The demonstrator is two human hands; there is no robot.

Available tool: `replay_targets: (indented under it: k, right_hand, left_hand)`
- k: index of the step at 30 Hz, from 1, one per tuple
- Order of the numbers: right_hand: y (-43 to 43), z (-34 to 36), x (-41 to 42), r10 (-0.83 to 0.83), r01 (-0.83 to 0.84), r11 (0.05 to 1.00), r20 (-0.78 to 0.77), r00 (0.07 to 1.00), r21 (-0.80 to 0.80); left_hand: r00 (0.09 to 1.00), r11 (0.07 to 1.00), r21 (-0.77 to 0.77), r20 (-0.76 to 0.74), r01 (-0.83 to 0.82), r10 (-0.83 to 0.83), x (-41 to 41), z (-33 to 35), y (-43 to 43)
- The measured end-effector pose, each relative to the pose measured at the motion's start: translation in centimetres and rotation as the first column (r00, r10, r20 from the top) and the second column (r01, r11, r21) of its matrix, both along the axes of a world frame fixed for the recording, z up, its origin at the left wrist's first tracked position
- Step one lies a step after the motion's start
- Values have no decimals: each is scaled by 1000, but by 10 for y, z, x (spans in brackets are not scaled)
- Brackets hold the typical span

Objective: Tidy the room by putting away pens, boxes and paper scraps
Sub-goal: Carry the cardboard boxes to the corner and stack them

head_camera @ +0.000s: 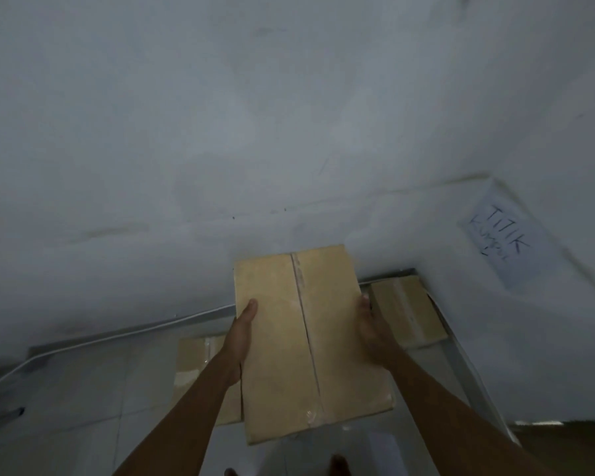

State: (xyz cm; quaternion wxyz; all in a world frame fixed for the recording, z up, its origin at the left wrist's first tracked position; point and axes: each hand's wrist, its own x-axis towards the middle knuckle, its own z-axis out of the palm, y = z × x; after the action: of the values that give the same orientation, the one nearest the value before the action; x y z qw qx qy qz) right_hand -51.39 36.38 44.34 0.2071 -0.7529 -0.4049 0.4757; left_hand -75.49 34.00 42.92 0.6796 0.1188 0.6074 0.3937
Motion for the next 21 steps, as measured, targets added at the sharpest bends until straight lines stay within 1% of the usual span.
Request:
replay_targets:
  k: [4, 7, 11, 15, 21]
  right_hand:
    - [2, 17, 17, -13, 13, 1000, 0, 1000, -6]
    - [2, 18, 31, 6, -7, 1000, 54, 999, 10]
    - [4, 20, 59, -39, 40, 999, 58, 998, -16]
    - [2, 23, 89, -11, 13, 1000, 55, 998, -20]
    - [2, 27, 139, -13, 17, 999, 98, 995, -35]
  left_hand:
    - [999, 999, 1, 2, 32, -32, 14, 15, 7]
    - [998, 998, -10, -30, 59, -59, 27, 18, 14]
    - [996, 997, -7, -41, 75, -75, 56, 23, 15]
    - [999, 999, -7, -2, 51, -51, 91, 23, 9]
    - [999, 999, 18, 38, 35, -36, 143, 24, 7]
